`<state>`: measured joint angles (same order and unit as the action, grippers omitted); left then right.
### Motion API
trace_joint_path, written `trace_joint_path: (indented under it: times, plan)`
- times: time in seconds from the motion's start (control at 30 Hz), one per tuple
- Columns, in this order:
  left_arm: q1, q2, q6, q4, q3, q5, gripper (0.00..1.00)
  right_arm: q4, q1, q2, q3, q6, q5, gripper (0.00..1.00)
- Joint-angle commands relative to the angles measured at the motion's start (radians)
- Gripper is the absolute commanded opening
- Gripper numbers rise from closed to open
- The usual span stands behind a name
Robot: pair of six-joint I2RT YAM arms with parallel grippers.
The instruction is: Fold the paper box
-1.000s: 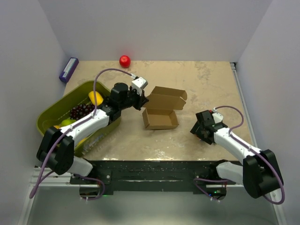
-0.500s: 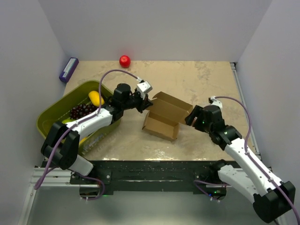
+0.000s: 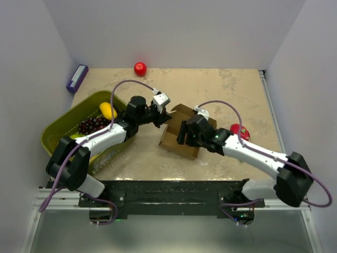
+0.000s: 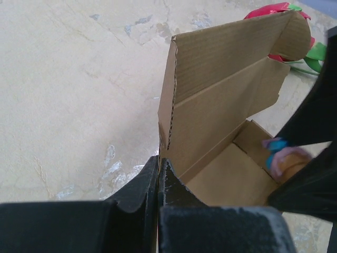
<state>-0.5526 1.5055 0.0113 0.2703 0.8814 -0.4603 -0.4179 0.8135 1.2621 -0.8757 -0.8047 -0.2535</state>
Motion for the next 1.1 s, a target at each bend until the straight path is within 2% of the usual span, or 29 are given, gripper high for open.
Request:
trace_joint_path:
  times: [0.0, 0.2, 0.3, 0.4, 0.43, 0.57, 0.8, 0.9, 1.07]
  plan:
    - [-0.003, -0.028, -0.005, 0.06, -0.002, -0.008, 0.0, 0.054, 0.004, 0.146, -0.078, -0.036, -0.03, 0.39]
    - [-0.006, -0.027, -0.033, 0.064, -0.002, 0.0, 0.0, 0.091, 0.006, 0.2, -0.045, -0.103, -0.046, 0.43]
    - [-0.004, -0.018, -0.046, 0.073, -0.002, -0.011, 0.0, 0.123, 0.006, 0.212, -0.031, -0.131, -0.055, 0.49]
    - [-0.01, -0.005, -0.057, 0.084, -0.002, -0.021, 0.0, 0.119, 0.007, 0.243, -0.034, -0.134, -0.058, 0.58]
    - [-0.013, 0.001, -0.057, 0.084, -0.002, -0.021, 0.0, 0.114, 0.007, 0.256, -0.034, -0.134, -0.061, 0.66]
    - [-0.017, 0.012, -0.054, 0.086, -0.004, -0.02, 0.0, 0.105, 0.007, 0.252, -0.025, -0.131, -0.07, 0.85]
    - [-0.017, 0.033, -0.036, 0.086, 0.01, -0.095, 0.0, 0.07, 0.007, 0.224, -0.043, -0.093, -0.087, 0.95]
    - [-0.017, 0.048, -0.016, 0.063, 0.022, -0.098, 0.0, 0.047, 0.009, 0.191, -0.055, -0.07, -0.075, 0.96]
    - [-0.017, 0.05, 0.044, 0.02, 0.031, -0.057, 0.0, 0.108, 0.015, 0.011, 0.001, 0.015, -0.034, 0.94]
